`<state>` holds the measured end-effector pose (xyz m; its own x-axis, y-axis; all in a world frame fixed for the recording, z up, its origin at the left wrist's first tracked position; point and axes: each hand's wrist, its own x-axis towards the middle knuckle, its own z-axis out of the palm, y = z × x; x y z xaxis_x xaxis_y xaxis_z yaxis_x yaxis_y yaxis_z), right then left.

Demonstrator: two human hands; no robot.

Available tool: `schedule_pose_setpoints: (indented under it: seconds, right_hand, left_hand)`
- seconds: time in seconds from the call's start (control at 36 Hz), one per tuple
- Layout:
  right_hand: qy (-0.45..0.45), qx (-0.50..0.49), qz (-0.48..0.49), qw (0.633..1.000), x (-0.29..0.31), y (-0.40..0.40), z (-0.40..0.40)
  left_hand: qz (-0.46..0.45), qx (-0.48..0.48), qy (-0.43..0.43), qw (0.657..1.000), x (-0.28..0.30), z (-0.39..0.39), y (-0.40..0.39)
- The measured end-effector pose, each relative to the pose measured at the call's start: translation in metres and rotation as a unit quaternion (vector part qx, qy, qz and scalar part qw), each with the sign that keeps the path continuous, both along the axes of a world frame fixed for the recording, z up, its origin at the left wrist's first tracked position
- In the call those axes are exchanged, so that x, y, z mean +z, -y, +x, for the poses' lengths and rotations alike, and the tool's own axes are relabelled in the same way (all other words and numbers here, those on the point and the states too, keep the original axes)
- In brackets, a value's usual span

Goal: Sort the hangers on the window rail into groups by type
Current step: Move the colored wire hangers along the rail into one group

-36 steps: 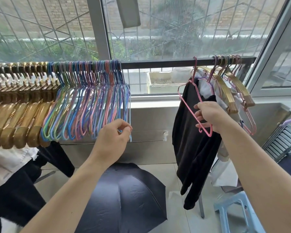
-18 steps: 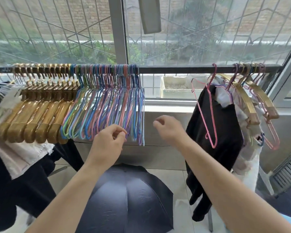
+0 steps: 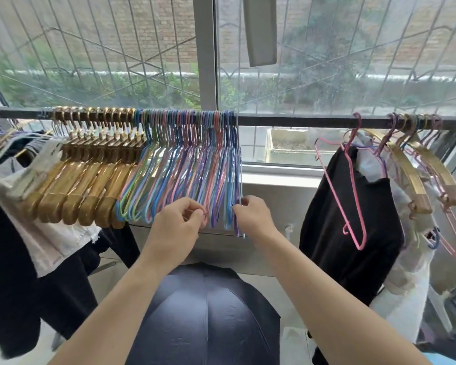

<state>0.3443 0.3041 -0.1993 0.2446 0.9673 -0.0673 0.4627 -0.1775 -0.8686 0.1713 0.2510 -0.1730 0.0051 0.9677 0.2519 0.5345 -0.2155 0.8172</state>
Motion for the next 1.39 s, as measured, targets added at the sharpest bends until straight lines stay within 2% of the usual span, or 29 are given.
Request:
schedule_pose_setpoints:
  seconds: [0.14, 0.19, 0.25, 0.33, 0.5, 0.61, 0.72, 0.81, 0.86, 0.94, 1.03, 1.14, 1.28, 1.39]
  right_hand:
    - [0.025, -0.044, 0.031, 0.998, 0.0, 0.01, 0.007]
    - [0.099, -0.069, 0.089, 0.989, 0.003, 0.018, 0.012]
    - [0.194, -0.092, 0.16, 0.964, 0.007, 0.022, 0.019]
    - [0.288, -0.128, 0.194, 0.929, 0.021, 0.016, 0.036]
    - [0.346, -0.121, 0.102, 0.925, 0.059, -0.022, 0.069]
    - [0.355, -0.081, 0.028, 0.931, 0.039, -0.026, 0.09]
    - [0.332, -0.05, -0.084, 0.938, -0.023, -0.001, 0.106]
    - [0.317, -0.014, -0.168, 0.933, -0.061, 0.029, 0.11]
    - [0.294, 0.028, -0.215, 0.931, -0.081, 0.048, 0.112]
    - [0.229, 0.098, -0.291, 0.924, -0.093, 0.065, 0.113]
    - [0.08, 0.134, -0.289, 0.945, -0.09, 0.08, 0.114]
    - [-0.021, 0.208, -0.253, 0.944, -0.085, 0.09, 0.113]
    - [-0.09, 0.241, -0.247, 0.934, -0.105, 0.093, 0.117]
    - [-0.116, 0.211, -0.282, 0.928, -0.138, 0.093, 0.126]
  left_hand:
    - [0.0, -0.01, 0.016, 1.0, 0.0, 0.001, -0.001]
    - [-0.004, -0.013, 0.025, 1.0, 0.0, 0.002, 0.0]
    - [-0.006, -0.016, 0.035, 0.999, -0.001, 0.004, 0.002]
    - [-0.008, -0.022, 0.049, 0.999, -0.004, 0.005, 0.005]
    - [-0.019, -0.038, 0.057, 0.997, -0.005, 0.005, 0.009]
    - [-0.013, -0.052, 0.064, 0.997, -0.009, 0.008, 0.021]
    - [-0.06, -0.09, 0.049, 0.993, -0.037, 0.007, 0.032]
    - [-0.15, -0.114, -0.019, 0.982, -0.087, -0.002, 0.031]
    - [-0.229, -0.124, -0.087, 0.962, -0.129, -0.012, 0.029]
    - [-0.351, -0.13, -0.13, 0.918, -0.179, -0.023, 0.032]
    - [-0.398, -0.101, -0.15, 0.899, -0.215, -0.039, 0.039]
    - [-0.408, -0.073, -0.146, 0.898, -0.25, -0.073, 0.045]
    - [-0.441, -0.071, -0.165, 0.879, -0.265, -0.124, 0.045]
    - [-0.48, -0.143, -0.159, 0.851, -0.244, -0.148, 0.051]
